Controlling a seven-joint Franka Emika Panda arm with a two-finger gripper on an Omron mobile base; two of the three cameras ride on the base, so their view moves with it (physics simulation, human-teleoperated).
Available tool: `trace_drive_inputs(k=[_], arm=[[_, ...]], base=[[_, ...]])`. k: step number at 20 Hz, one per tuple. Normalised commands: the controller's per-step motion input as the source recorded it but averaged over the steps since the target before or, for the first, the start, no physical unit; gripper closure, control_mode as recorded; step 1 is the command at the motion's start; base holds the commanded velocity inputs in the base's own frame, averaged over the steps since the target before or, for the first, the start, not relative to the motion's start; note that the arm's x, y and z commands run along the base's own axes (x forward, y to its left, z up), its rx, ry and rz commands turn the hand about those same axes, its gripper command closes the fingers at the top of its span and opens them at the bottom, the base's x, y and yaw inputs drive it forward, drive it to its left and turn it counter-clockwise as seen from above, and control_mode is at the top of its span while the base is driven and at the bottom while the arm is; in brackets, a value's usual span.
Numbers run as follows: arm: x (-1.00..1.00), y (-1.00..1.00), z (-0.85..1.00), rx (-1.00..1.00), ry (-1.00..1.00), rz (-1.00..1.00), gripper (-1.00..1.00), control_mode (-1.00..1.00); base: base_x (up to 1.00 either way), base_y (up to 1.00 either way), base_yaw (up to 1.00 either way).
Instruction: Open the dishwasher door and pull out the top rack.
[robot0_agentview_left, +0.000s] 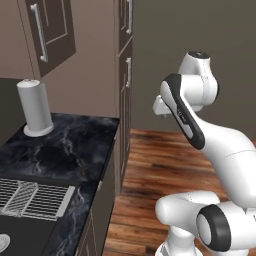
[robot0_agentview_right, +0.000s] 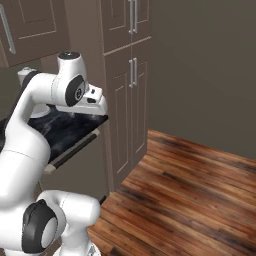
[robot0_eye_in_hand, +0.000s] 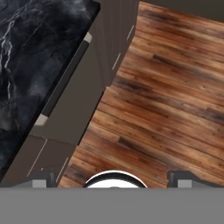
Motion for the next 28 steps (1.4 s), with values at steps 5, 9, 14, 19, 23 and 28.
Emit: trace_drive_inputs(k=[5, 9, 14, 19, 23, 28], arm=[[0.00, 0.00, 0.00, 0.00, 0.00, 0.00, -1.00, 1.00], [0.00, 0.04, -0.06, 0.03, 0.00, 0.00, -1.00, -1.00], [0.00, 0.00, -0.19, 0.15, 0.00, 0.00, -1.00, -1.00], [0.00, 0.00, -0.35, 0.22, 0.00, 0.00, -1.00, -1.00], [0.00, 0.00, -0.42, 0.19, 0.00, 0.00, -1.00, -1.00], [0.00, 0.00, -0.45, 0.20, 0.00, 0.00, -1.00, -1.00]], base=[[-0.14, 0.19, -0.03], [0.00, 0.08, 0.00], [0.00, 0.00, 0.00], [0.00, 0.00, 0.00], [0.00, 0.00, 0.00], [0.00, 0.00, 0.00]])
